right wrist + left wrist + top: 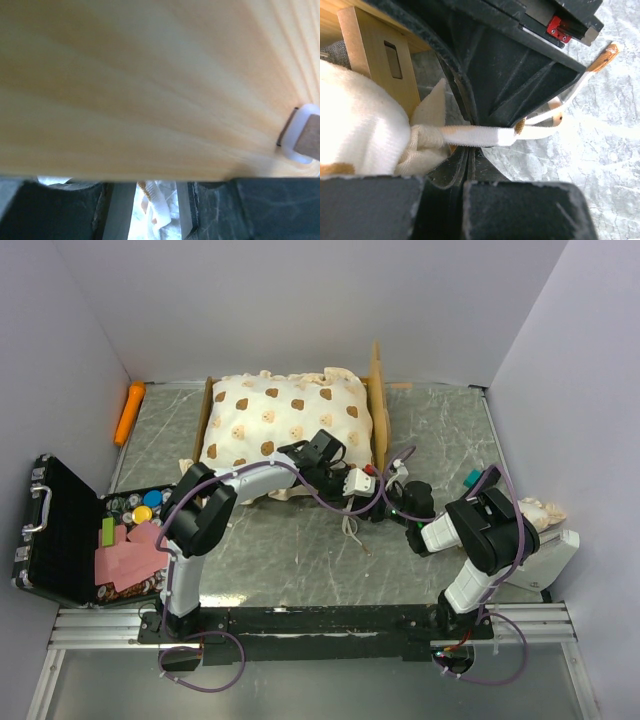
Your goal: Set up the pet bed
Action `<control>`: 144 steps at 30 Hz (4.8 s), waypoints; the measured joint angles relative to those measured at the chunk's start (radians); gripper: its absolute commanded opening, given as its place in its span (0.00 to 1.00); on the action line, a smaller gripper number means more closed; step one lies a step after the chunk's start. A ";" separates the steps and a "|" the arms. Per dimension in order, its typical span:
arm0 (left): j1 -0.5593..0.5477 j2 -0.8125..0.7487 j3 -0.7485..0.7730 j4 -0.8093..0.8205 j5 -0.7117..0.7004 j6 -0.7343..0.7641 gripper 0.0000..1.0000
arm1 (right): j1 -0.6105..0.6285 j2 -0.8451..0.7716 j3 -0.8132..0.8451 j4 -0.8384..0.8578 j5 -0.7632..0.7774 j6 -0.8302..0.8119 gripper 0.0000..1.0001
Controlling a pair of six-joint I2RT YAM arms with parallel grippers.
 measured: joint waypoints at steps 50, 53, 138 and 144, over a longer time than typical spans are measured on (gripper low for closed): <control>-0.053 -0.201 -0.063 -0.246 -0.093 0.150 0.52 | 0.038 -0.144 -0.001 -0.221 0.179 -0.063 0.00; -0.099 -0.253 -0.110 -0.277 -0.084 0.203 0.54 | 0.038 -0.144 0.004 -0.237 0.178 -0.062 0.00; 0.213 -0.342 -0.443 0.076 0.082 -0.061 0.01 | 0.182 -0.537 0.500 -0.921 0.557 -0.507 0.00; 0.193 -0.357 -0.497 0.087 0.079 -0.028 0.01 | 0.142 -0.435 0.631 -1.006 0.578 -0.595 0.00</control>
